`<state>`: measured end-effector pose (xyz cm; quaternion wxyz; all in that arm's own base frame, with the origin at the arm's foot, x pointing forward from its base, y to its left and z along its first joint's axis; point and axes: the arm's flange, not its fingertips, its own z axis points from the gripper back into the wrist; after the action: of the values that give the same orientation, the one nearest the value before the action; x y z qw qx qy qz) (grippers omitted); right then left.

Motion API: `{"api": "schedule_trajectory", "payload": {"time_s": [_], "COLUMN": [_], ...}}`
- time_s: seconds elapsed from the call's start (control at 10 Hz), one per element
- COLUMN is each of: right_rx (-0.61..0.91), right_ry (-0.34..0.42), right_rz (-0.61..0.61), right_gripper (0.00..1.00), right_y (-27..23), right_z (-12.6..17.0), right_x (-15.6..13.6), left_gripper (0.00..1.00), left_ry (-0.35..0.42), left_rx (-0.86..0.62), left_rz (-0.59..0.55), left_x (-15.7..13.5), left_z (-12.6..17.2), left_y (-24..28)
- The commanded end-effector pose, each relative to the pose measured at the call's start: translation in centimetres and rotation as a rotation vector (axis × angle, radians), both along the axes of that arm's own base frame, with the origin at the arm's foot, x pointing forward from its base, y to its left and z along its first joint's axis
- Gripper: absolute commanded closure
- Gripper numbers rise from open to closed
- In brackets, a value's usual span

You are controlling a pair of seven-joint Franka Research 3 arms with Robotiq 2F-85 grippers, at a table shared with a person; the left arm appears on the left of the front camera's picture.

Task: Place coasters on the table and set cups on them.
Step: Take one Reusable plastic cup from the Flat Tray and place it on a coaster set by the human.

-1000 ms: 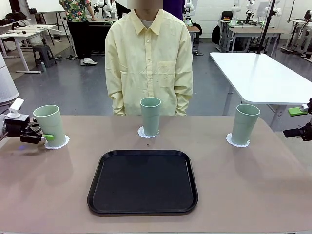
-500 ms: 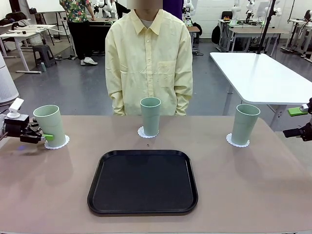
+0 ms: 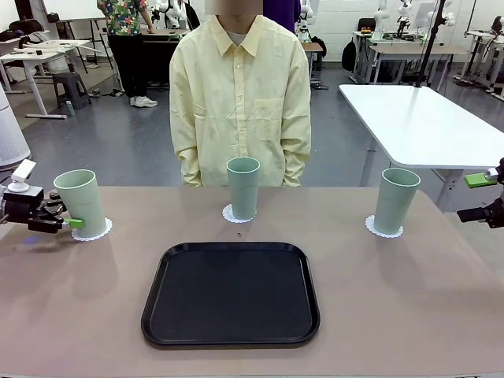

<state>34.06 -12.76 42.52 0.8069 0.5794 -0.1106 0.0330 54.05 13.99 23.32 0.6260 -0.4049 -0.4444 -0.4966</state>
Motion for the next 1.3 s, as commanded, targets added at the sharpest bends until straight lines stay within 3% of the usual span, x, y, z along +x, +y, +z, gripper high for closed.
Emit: {"api": "schedule_trajectory", "payload": {"time_s": [0.0, 0.5, 0.7, 0.9, 1.2], "right_rx": [0.011, 0.011, 0.011, 0.011, 0.011], "right_ry": [-0.010, -0.010, -0.010, -0.010, -0.010], "right_rz": [0.001, 0.001, 0.001, 0.001, 0.001], "right_gripper": [0.00, 0.00, 0.00, 0.00, 0.00], "right_y": [0.1, 0.1, 0.1, 0.1, 0.1], "right_z": [0.1, 0.1, 0.1, 0.1, 0.1], "right_x": [-0.2, -0.2, -0.2, -0.2, -0.2], "left_gripper": [0.00, 0.00, 0.00, 0.00, 0.00], "left_ry": [0.022, -0.001, 0.000, -0.007, 0.102], "left_rx": [0.012, 0.078, 0.149, 0.280, 0.549], "left_rz": [0.000, 0.049, 0.074, 0.100, 0.150], "left_x": [-0.6, -2.3, -3.7, -5.8, -8.5], "left_z": [0.5, 2.8, 5.7, 12.5, 22.9], "left_y": [0.7, 4.5, 6.1, 4.8, 1.0]}}
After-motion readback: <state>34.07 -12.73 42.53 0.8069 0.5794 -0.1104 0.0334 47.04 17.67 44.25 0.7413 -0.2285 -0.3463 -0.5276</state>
